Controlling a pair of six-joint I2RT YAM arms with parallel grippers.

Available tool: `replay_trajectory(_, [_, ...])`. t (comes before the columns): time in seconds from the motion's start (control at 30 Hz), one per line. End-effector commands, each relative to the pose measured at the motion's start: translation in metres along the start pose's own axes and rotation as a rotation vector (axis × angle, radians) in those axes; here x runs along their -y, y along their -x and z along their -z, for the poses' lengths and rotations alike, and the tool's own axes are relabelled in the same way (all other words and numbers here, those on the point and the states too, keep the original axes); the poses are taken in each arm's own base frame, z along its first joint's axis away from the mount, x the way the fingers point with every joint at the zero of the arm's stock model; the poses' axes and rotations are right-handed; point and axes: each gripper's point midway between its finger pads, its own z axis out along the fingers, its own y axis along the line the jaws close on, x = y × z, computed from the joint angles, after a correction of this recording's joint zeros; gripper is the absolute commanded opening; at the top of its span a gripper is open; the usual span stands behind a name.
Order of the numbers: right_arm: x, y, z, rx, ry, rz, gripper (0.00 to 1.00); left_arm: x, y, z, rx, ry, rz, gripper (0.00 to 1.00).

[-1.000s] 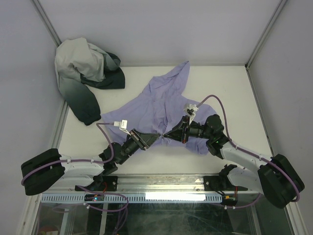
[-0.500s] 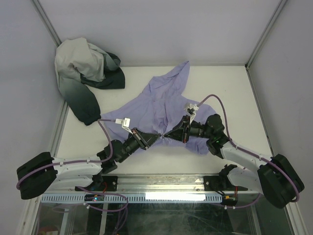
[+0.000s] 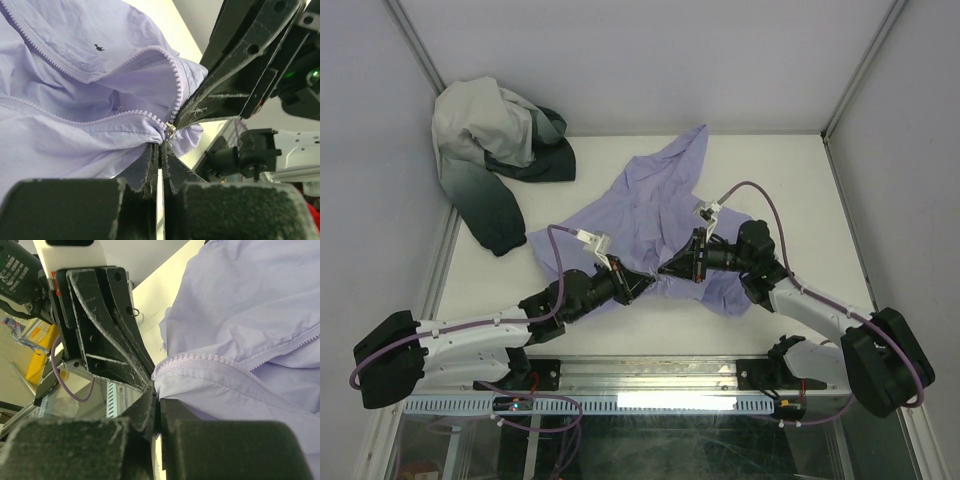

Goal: Zip up the jacket

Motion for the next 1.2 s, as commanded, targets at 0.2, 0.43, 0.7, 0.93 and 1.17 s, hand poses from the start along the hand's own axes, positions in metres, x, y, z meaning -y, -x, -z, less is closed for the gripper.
replay_trajectory(0.2, [0.002,0.036,-0.002,0.062,0.014,0.051,0.0,-0.011,-0.023,0.007,-0.123,0.034,-0.061,0.0])
replay_trajectory(0.43, [-0.004,0.024,-0.002,0.077,0.041,0.032,0.0,-0.003,0.013,0.016,0.074,-0.019,0.141,0.29])
replay_trajectory(0.7, [-0.01,0.019,-0.005,0.112,0.059,0.025,0.0,-0.006,0.017,0.024,0.141,-0.088,0.376,0.47])
replay_trajectory(0.93, [-0.014,0.014,-0.007,0.112,0.08,0.023,0.0,0.001,0.026,0.02,0.175,-0.135,0.442,0.55])
replay_trajectory(1.17, [-0.02,0.008,-0.007,0.106,0.097,0.019,0.0,-0.003,0.033,0.016,0.202,-0.132,0.481,0.52])
